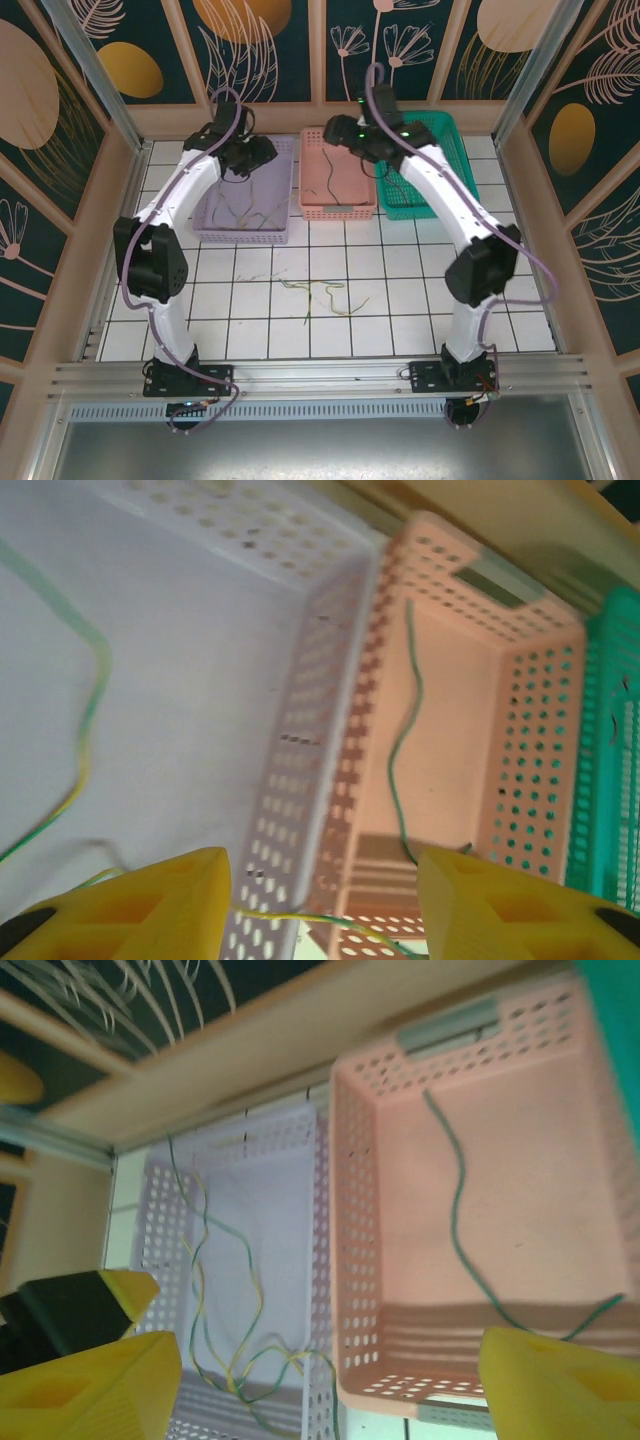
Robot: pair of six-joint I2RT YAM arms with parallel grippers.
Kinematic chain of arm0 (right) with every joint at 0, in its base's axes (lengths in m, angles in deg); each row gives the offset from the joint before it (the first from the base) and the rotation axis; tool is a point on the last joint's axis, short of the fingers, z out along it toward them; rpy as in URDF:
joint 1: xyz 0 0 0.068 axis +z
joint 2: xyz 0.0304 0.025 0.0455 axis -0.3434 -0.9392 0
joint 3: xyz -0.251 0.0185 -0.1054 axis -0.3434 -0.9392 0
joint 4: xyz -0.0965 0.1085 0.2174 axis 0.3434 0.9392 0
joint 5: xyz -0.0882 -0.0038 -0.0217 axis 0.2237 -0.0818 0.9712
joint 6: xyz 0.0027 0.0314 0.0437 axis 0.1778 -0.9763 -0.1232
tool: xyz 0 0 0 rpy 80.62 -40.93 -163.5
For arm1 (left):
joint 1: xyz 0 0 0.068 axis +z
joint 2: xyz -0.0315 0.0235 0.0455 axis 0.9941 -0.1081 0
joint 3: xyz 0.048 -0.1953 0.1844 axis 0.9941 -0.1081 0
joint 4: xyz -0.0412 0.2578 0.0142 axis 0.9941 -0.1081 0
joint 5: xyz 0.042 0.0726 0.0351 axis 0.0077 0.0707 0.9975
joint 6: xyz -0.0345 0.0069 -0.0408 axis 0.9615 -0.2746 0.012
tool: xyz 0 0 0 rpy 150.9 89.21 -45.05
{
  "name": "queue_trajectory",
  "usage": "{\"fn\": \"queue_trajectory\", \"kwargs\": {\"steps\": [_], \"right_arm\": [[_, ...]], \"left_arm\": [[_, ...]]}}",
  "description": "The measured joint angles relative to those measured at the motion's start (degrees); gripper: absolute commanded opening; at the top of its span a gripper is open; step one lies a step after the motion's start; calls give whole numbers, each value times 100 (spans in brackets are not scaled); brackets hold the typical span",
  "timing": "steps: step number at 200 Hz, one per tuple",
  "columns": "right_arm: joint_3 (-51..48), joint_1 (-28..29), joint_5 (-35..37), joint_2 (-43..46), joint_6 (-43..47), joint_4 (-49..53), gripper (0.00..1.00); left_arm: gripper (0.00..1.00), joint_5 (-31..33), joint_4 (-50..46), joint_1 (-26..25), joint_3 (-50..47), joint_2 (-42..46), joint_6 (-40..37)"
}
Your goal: Untangle the cables
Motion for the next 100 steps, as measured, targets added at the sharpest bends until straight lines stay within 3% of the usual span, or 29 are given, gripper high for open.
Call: {"fn": "queue_trajectory", "kwargs": {"steps": [24,40,100], "right_arm": [[-739,-260,-2,651,-122,-262,76],[-1154,-278,-4,940,-144,-330,76],[-2846,-251,-11,2033,-317,-476,75]], "left_arm": [[53,428,-26,-396,789,-413,-640],[53,730,-28,-603,811,-442,-1049],[54,811,125,-1069,-761,219,-1360]]}}
